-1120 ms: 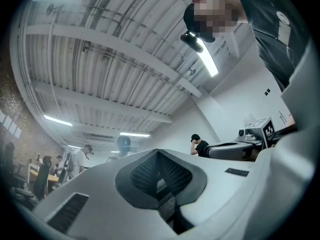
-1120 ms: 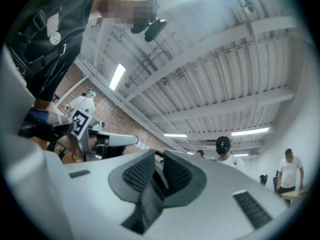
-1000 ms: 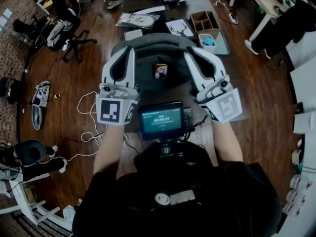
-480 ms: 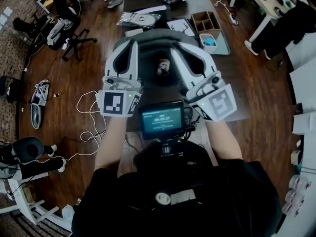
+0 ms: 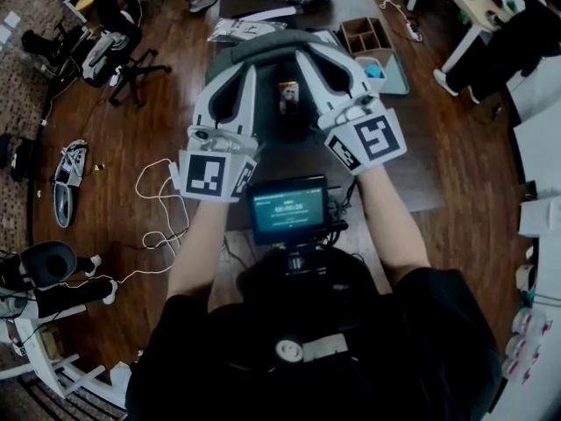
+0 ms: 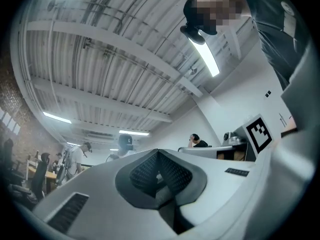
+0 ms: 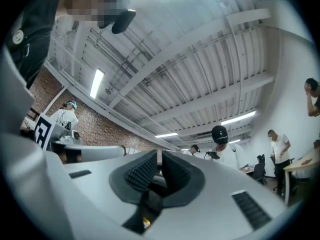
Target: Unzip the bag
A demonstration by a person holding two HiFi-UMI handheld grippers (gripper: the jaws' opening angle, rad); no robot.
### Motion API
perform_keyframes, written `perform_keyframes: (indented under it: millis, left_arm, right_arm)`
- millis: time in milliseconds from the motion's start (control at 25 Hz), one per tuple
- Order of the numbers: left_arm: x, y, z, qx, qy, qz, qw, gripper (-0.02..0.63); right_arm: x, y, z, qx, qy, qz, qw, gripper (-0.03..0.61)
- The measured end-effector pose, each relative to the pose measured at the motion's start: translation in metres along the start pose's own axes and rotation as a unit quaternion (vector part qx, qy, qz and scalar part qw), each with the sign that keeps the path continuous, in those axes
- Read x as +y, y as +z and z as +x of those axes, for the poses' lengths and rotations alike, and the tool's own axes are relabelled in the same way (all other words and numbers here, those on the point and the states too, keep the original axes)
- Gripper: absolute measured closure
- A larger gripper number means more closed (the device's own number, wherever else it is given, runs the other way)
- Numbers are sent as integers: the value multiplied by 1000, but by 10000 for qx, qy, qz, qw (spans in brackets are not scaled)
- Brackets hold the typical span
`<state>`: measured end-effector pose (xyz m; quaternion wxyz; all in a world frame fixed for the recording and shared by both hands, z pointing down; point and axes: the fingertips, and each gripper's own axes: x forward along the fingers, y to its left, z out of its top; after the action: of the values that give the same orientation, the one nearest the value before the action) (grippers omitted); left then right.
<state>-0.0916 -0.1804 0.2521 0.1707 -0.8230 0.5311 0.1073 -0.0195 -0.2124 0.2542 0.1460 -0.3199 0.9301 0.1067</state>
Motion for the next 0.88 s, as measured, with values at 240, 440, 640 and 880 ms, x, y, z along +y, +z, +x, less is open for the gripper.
perform_keyframes:
  millis: [240, 440, 640, 880]
  left_arm:
    - [10, -28, 15, 404, 265, 37, 9988, 612]
    - [23, -43, 30, 757, 609, -7, 9953, 612]
    - [29, -63, 47, 1001, 802, 36, 9917, 612]
    - [34, -59, 49, 872, 821, 18, 9928, 612]
  right_arm:
    - [2, 4, -6, 55, -251, -258, 9993, 535]
    - [-13, -8, -2, 400, -782, -410, 9953, 535]
    - [-26, -25, 18, 627, -992, -367, 9924, 535]
    - [-22, -31, 24, 667, -826, -529, 9929, 554]
